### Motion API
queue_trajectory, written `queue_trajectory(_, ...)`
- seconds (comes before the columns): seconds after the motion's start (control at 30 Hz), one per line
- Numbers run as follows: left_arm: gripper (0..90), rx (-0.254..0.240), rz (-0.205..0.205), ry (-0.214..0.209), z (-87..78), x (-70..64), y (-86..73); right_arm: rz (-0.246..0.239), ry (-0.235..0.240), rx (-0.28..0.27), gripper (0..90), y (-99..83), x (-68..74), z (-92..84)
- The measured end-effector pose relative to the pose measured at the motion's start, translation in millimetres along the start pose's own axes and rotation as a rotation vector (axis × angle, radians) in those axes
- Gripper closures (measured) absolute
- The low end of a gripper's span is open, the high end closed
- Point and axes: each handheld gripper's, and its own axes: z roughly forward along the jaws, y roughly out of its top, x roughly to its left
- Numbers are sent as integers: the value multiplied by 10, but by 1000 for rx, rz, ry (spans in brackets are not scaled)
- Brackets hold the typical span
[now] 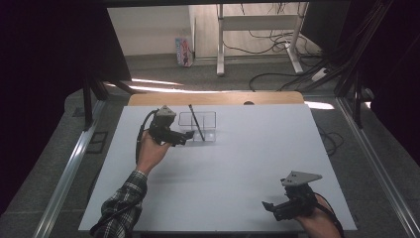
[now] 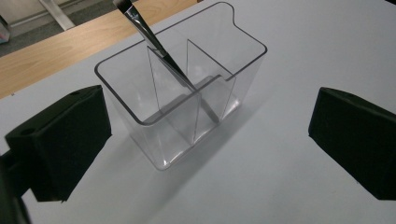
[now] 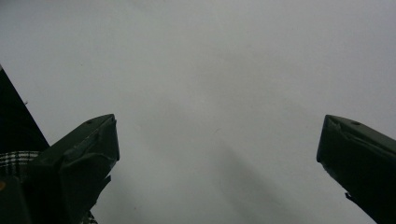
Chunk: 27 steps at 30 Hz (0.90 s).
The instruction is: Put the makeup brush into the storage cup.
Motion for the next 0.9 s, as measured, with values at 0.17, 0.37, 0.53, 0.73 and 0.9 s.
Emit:
queue_trajectory(0.17,0,1,6,0,-37,-14,-41,1,0,3,0,1,-2,4)
queue_trajectory(0.37,0,-12,8,-9,-98,-43,-77,0,1,7,0,4,-2,8)
queue_trajectory(0.53,0,-20,3,-13,-134,-66,-119,-1,3,10,0,4,-3,12)
queue_trajectory(0.73,0,-26,3,-23,-174,-100,-163,-3,0,10,0,5,0,13)
queue_trajectory(0.9,0,-30,1,-25,-201,-106,-206,-6,2,12,0,6,3,16)
